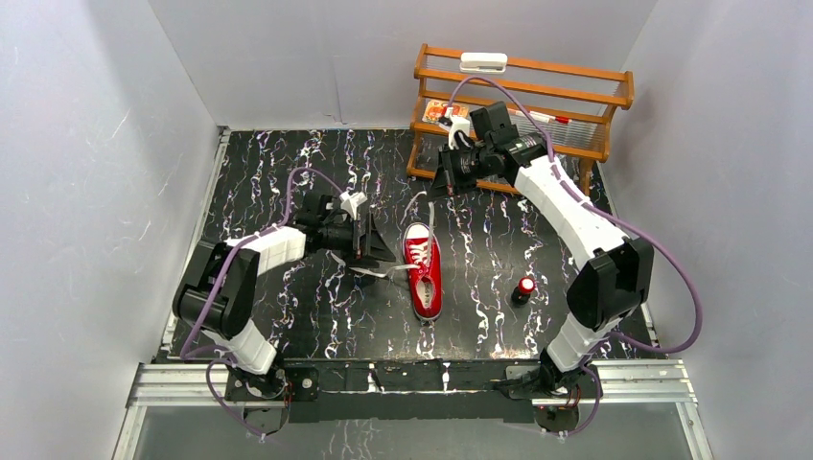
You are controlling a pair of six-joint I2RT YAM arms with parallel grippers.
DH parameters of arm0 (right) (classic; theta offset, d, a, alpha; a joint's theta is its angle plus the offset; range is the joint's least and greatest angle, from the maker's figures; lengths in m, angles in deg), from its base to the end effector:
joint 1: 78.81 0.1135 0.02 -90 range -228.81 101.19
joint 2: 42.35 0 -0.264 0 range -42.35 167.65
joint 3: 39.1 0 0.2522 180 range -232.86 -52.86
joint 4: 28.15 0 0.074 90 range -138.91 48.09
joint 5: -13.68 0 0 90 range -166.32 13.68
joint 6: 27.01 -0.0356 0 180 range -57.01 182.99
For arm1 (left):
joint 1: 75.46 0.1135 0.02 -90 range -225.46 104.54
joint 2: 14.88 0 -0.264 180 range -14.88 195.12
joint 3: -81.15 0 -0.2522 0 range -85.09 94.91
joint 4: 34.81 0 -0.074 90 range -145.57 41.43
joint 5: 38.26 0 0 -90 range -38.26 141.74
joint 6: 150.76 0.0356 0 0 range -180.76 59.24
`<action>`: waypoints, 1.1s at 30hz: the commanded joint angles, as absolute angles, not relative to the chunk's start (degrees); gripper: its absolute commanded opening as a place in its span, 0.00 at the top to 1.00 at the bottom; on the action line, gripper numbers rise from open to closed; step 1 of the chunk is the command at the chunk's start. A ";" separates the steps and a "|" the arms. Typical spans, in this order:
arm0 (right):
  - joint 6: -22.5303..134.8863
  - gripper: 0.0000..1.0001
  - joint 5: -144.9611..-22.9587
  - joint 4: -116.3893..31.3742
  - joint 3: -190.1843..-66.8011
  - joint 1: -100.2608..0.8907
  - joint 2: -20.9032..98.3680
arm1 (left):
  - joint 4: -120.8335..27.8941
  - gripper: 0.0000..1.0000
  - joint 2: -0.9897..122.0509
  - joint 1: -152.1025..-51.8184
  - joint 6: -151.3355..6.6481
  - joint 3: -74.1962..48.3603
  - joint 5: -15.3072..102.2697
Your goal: Tie the shoes
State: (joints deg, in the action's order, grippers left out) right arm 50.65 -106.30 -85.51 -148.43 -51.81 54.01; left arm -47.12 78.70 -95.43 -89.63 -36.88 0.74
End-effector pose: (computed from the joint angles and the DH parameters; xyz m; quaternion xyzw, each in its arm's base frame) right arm 0.3215 0.1838 0.3591 -0.2130 0.8704 0.3505 0.2723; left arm 0.2920 -0.1355 0.1779 0.1035 0.8412 -0.5068 0.1579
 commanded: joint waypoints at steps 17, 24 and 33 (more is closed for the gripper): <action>50.04 1.00 -111.43 -85.02 -145.81 -51.96 47.73 | -22.32 0.18 91.37 -95.98 -95.99 -40.28 -14.59; 48.44 1.00 -112.98 -82.38 -144.41 -51.94 48.29 | -25.48 0.40 85.21 -97.89 -95.26 -44.55 -11.75; 47.49 1.00 -115.30 -81.20 -144.73 -52.01 49.67 | -31.95 0.67 83.71 -98.52 -90.98 -45.95 -10.23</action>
State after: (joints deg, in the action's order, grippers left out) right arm 48.45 -112.18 -84.52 -144.45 -51.81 49.79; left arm -28.96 85.50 -98.47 -93.76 -44.71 -9.80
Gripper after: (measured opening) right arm 0.011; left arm 0.372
